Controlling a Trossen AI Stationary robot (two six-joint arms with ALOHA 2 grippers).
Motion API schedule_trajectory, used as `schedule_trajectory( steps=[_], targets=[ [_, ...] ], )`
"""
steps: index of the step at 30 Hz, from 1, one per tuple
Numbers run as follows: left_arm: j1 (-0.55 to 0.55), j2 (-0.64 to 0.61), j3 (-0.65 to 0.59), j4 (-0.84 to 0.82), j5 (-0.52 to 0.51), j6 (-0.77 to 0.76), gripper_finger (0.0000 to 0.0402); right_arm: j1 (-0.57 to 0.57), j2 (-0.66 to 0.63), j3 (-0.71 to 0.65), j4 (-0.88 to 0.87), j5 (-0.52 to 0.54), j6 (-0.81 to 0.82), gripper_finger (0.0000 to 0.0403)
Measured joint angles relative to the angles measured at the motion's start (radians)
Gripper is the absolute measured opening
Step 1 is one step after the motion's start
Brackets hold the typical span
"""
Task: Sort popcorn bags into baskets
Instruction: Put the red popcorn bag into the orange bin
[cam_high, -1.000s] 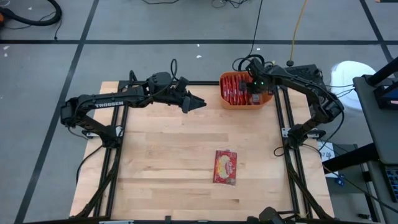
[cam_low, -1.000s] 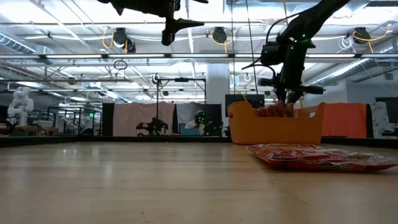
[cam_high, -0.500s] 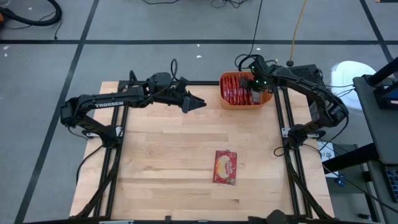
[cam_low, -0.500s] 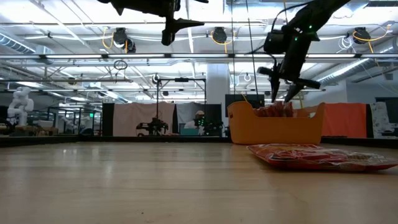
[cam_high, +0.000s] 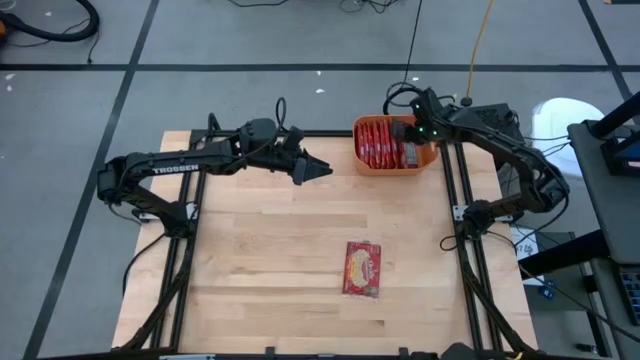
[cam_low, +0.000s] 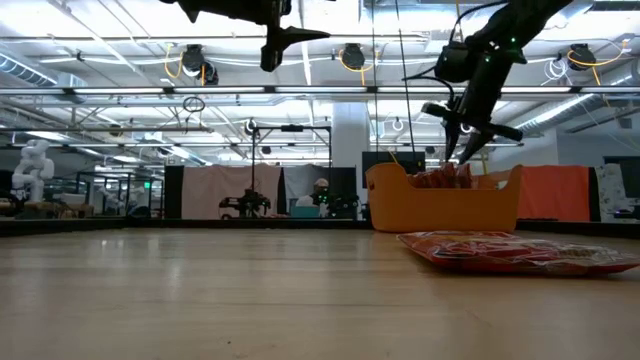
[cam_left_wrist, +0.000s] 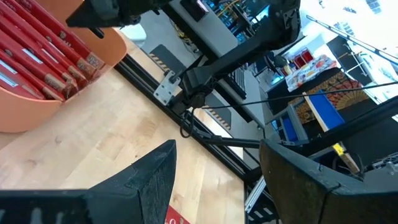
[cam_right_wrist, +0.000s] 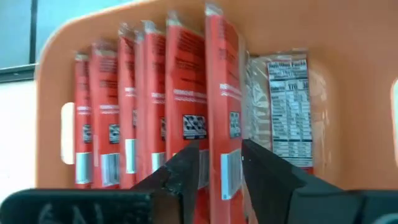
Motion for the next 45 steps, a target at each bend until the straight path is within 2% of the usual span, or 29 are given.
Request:
schedule_trajectory(
  steps=[11, 15, 19, 22, 26, 32, 37, 42, 45],
  targets=[
    [-0.029, 0.000, 0.000, -0.055, 0.000, -0.003, 0.0232, 0.005, -0.032, -0.044, 0.102, -0.027, 0.024, 0.0083],
    [-0.067, 0.000, 0.000, -0.061, -0.015, 0.007, 0.0232, 0.008, -0.106, -0.045, 0.107, -0.034, 0.032, 0.0074],
    [-0.112, 0.000, 0.000, -0.061, -0.056, 0.015, 0.0232, 0.031, -0.213, -0.045, 0.109, -0.106, 0.047, 0.0067],
    [-0.143, 0.000, 0.000, -0.061, -0.095, 0.019, 0.0232, 0.076, -0.298, -0.044, 0.094, -0.157, 0.088, 0.0063],
    [-0.179, 0.000, 0.000, -0.071, -0.140, 0.038, 0.0232, 0.159, -0.407, -0.044, 0.025, -0.161, 0.176, 0.0061],
    [-0.214, 0.000, 0.000, -0.183, -0.197, 0.053, 0.0232, 0.300, -0.529, -0.044, -0.033, -0.159, 0.273, 0.0061],
    [-0.257, 0.000, 0.000, -0.284, -0.272, 0.008, 0.0232, 0.406, -0.557, -0.044, -0.068, -0.159, 0.252, 0.0061],
    [-0.327, 0.000, 0.000, -0.294, -0.336, -0.061, 0.0232, 0.513, -0.555, -0.044, -0.066, -0.160, 0.174, 0.0061],
    [-0.404, 0.005, 0.000, -0.292, -0.392, -0.094, 0.0232, 0.562, -0.556, -0.044, -0.066, -0.225, 0.137, 0.0061]
  ],
)
